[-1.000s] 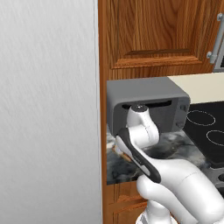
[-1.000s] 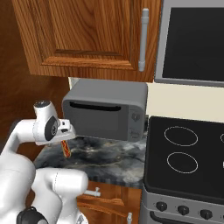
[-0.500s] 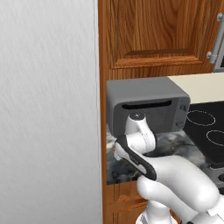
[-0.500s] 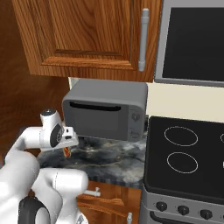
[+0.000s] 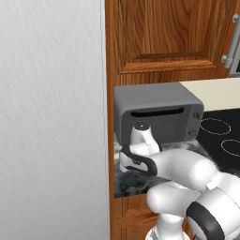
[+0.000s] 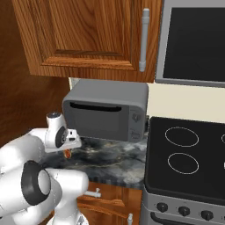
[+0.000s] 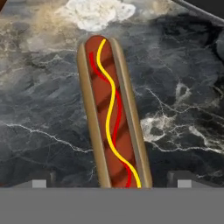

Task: Store the hot dog in the freezer for long-term storage. Close the freezer door after placing the cooked food.

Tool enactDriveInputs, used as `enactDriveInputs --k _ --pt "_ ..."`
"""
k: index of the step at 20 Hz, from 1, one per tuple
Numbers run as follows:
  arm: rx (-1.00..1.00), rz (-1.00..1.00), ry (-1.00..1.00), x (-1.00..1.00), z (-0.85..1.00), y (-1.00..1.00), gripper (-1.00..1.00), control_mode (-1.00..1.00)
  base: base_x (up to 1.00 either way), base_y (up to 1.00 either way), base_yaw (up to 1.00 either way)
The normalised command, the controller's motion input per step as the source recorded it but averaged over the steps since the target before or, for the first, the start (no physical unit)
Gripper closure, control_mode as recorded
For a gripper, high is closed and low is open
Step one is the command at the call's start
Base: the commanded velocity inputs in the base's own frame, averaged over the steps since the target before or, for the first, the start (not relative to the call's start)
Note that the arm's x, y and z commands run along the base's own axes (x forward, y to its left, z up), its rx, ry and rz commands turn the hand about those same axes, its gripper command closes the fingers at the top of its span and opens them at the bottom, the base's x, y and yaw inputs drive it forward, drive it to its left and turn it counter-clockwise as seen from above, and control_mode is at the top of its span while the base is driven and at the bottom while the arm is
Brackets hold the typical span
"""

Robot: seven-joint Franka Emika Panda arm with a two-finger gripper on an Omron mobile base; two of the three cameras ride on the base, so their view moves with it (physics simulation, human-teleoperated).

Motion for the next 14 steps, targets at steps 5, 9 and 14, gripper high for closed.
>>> enactDriveInputs --k 5,9,14 --pt "0.00 0.00 0.07 0.26 -0.41 0.00 -1.00 -1.00 0.00 0.00 0.00" --pt "0.00 0.00 0.08 0.23 -0.42 0.00 -1.00 -1.00 0.00 0.00 0.00" --pt "0.00 0.00 0.10 0.13 -0.36 0.00 -1.00 -1.00 0.00 0.00 0.00"
